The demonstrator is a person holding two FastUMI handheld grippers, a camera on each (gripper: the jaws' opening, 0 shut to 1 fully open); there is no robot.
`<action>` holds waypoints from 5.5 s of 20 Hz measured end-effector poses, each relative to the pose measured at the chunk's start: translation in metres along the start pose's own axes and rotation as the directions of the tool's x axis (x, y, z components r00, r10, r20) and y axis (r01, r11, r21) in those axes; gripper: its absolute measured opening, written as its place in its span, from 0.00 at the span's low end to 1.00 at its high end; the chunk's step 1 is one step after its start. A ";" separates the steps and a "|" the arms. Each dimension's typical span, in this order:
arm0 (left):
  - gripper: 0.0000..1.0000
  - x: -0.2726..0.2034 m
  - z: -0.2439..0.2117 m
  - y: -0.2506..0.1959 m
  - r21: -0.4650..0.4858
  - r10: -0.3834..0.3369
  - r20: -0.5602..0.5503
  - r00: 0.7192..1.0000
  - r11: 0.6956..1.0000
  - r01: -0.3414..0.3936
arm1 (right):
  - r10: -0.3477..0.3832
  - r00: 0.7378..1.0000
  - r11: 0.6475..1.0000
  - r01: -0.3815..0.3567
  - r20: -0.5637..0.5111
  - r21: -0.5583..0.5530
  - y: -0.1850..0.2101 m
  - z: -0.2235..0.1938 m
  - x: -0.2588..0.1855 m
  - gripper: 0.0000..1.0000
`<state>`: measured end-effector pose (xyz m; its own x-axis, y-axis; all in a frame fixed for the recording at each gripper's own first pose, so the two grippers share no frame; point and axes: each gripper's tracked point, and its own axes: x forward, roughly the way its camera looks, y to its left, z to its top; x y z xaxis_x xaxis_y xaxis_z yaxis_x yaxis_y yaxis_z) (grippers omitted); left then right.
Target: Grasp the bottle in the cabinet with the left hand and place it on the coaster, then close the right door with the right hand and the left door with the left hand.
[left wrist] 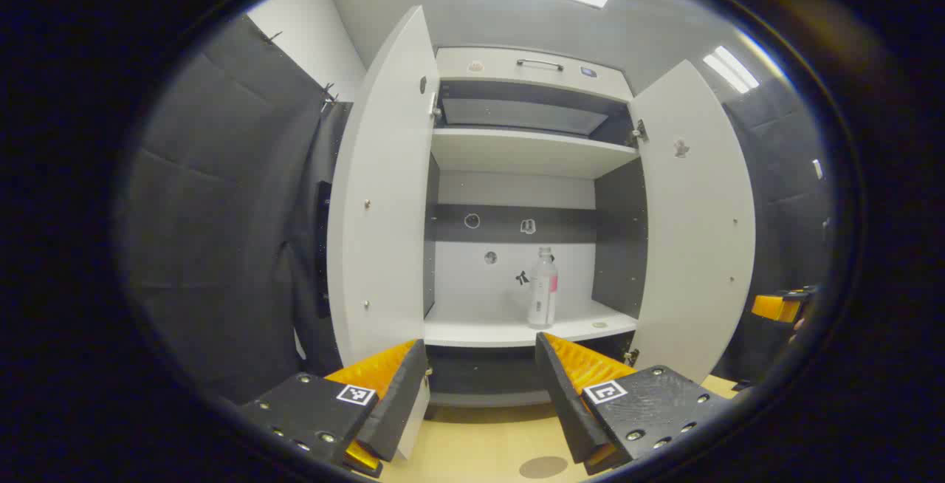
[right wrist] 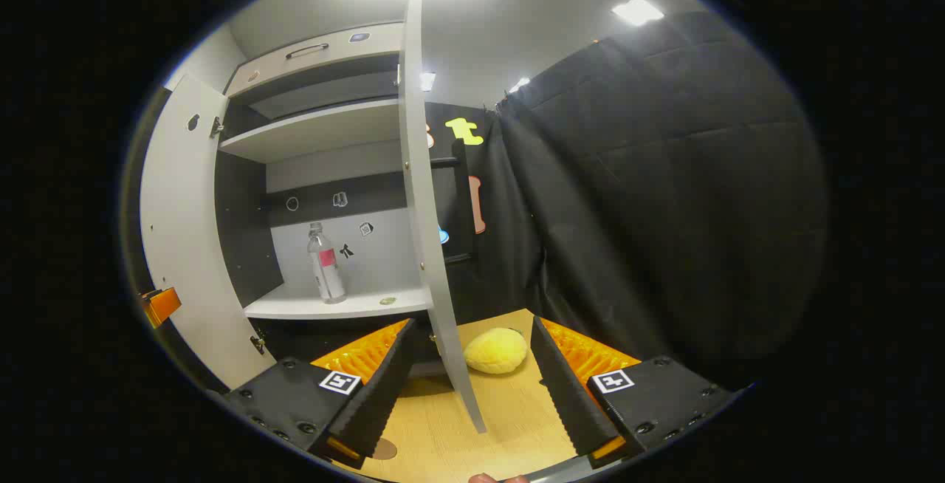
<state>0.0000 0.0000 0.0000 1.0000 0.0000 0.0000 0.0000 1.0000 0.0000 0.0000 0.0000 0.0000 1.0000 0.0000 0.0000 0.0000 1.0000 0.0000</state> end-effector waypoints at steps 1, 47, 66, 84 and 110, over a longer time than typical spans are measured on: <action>0.87 0.001 -0.004 0.000 -0.010 -0.011 -0.007 1.000 1.000 0.011 | -0.010 1.000 1.000 0.010 0.003 0.002 0.000 0.000 -0.002 0.98; 0.86 0.297 -0.003 -0.125 -0.074 -0.198 -0.080 0.977 0.978 0.193 | -0.392 0.918 0.920 0.391 0.059 0.015 -0.165 0.028 0.039 0.98; 0.81 0.367 -0.025 -0.143 0.027 -0.211 -0.119 0.970 0.976 0.216 | -0.466 0.883 0.885 0.464 0.048 0.046 -0.189 0.016 0.029 0.98; 0.68 0.237 0.025 -0.155 0.039 -0.403 -0.038 0.914 0.914 0.405 | -0.359 0.930 0.933 0.357 0.076 0.038 -0.163 0.035 0.028 0.98; 0.69 0.061 -0.272 -0.157 -0.180 -0.595 -0.254 0.762 0.803 0.568 | -0.289 0.955 0.956 0.291 0.069 -0.024 -0.116 0.065 -0.023 0.94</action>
<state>0.0612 -0.1569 -0.2724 0.7624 -0.5954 -0.2537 0.5676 0.8034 -0.1799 -0.0229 -0.1165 0.0653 0.9549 -0.2887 0.0692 0.2908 0.9565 -0.0235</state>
